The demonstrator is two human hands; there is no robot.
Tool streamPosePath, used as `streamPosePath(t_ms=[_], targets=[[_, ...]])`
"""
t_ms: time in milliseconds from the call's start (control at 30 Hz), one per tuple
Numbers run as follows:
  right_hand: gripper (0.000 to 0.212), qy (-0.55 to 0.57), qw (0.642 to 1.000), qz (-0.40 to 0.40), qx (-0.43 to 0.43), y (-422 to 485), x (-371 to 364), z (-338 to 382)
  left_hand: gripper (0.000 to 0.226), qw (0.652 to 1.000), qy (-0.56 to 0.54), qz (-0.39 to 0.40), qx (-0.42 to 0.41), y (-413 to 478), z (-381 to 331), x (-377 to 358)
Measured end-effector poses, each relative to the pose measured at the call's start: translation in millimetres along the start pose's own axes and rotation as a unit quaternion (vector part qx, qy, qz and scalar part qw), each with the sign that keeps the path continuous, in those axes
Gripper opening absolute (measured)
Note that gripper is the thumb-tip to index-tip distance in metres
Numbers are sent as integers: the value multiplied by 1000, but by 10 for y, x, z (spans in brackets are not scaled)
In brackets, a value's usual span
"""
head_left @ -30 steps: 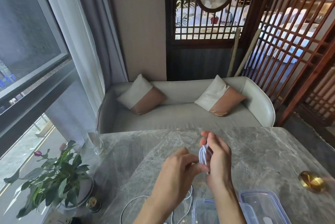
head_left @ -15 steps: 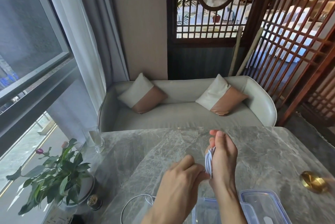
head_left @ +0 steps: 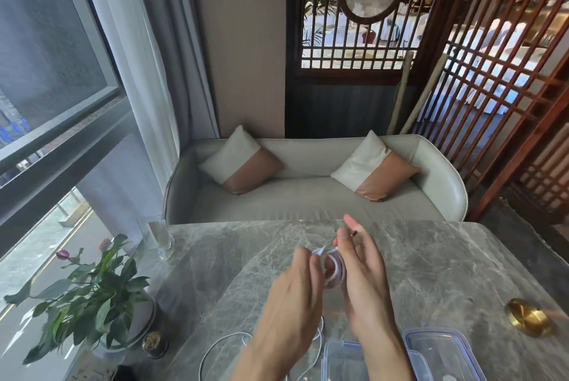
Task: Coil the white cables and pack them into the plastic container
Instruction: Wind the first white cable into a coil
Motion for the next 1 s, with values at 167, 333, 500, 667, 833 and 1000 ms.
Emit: streamPosePath(t_ms=[167,333,500,667,833,1000], targets=[[28,10,998,-42,-55,-11,-27,-32,33,998,28,35,-40,82,32,44],[34,-17,996,-35,-84,-26,12,-151,31,995,60,37,-65,137,121,48],[25,-98,994,-48,-14,-35,63,-179,34,998,35,41,-44,125,158,-15],[46,-133,988,67,-49,-49,93,-108,19,995,78,35,-52,176,179,-9],[41,17,982,158,-103,-37,197,-4,28,983,151,5,-101,177,215,-9],[34,40,979,165,-109,-49,268,53,34,987,135,-22,-86,160,183,-52]])
Point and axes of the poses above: each hand's wrist, its own y-axis towards the middle knuckle, its own x-axis out of the back of the hand, z = x × y, the point moved 1 cm from there along y, towards the middle knuckle, and after that the axes turned 9 degrees about x, right-handed, at the moved point
